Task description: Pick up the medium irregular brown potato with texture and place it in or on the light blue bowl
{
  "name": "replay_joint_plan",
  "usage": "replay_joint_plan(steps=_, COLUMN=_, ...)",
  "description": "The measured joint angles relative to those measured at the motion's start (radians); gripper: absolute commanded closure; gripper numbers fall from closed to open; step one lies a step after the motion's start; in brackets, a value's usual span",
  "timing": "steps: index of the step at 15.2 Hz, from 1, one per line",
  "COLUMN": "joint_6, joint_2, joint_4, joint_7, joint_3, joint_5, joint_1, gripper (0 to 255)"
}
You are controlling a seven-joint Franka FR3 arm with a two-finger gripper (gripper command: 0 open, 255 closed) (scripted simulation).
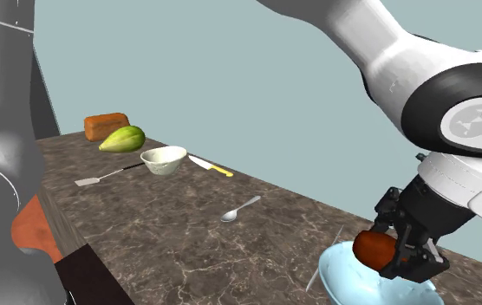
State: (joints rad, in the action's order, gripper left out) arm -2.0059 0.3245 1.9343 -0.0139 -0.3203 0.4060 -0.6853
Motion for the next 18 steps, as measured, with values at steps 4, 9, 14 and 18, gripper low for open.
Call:
replay_joint_plan(steps=4, joint_6=-0.036, joint_2=0.028, joint_4=0.012, joint_7=0.017, joint_3=0.006, joint_5=0.016, joint_1=-0.003, gripper=255)
replay_joint_plan(steps=9, joint_6=-0.042, joint_2=0.035, joint_4=0.012, joint_7=0.023, joint_3=0.006, joint_5=0.019, joint_1=-0.005, gripper=255)
replay_joint_plan(steps=14, joint_6=-0.042, joint_2=0.036, joint_4=0.012, joint_7=0.023, joint_3=0.006, joint_5=0.02, joint_1=-0.005, gripper=0)
replay_joint_plan(steps=18, joint_6=-0.027, joint_2=0.031, joint_4=0.001, joint_7=0.02, joint_3=0.003, joint_5=0.014, joint_1=-0.007, gripper=0)
